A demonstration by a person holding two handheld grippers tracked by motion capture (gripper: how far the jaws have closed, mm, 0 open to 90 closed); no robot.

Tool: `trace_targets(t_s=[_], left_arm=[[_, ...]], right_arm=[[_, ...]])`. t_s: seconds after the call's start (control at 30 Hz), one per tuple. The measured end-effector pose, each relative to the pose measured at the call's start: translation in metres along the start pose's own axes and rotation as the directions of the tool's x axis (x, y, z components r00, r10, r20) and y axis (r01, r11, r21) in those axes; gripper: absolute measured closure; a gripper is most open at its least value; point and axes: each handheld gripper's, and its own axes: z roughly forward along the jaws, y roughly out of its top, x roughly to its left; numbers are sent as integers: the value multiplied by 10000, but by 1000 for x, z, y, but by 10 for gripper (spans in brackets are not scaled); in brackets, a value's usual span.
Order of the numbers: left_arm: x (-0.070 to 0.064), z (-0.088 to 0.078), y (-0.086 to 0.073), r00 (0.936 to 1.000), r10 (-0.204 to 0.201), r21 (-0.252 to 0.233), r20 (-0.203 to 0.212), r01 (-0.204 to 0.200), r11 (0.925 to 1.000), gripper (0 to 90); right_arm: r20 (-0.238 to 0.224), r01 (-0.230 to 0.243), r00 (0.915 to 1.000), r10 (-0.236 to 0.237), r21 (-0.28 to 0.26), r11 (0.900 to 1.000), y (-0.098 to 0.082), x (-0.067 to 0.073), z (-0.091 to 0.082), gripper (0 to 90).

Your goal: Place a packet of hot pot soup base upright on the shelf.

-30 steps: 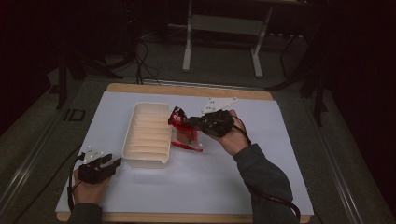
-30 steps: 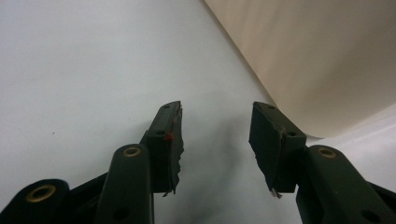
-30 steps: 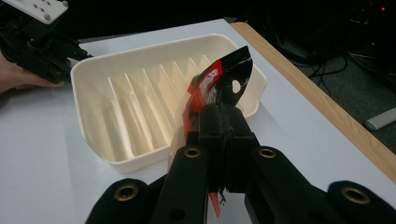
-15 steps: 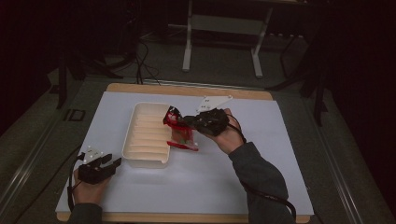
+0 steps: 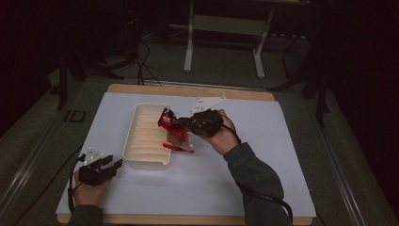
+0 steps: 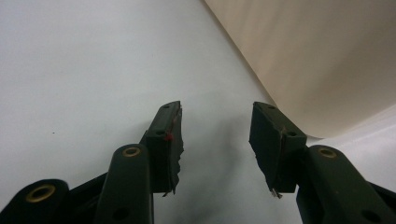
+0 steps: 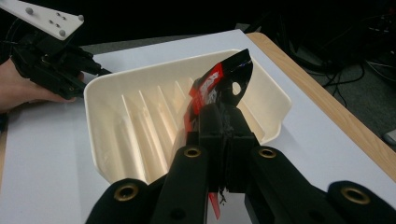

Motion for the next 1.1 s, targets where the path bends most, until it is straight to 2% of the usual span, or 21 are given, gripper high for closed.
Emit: trace_targets(t_s=[0.57,1.1], left_arm=[[0,0,0,10000,13,4,8,-13,10000,541],[0,0,0,10000,8,-4,19,-8,10000,541]], right_arm=[[-123,23,9999,-22,63,10000,4,4,11,887],[-446,138,9989,-140,-45,9999,9,9,28,888]])
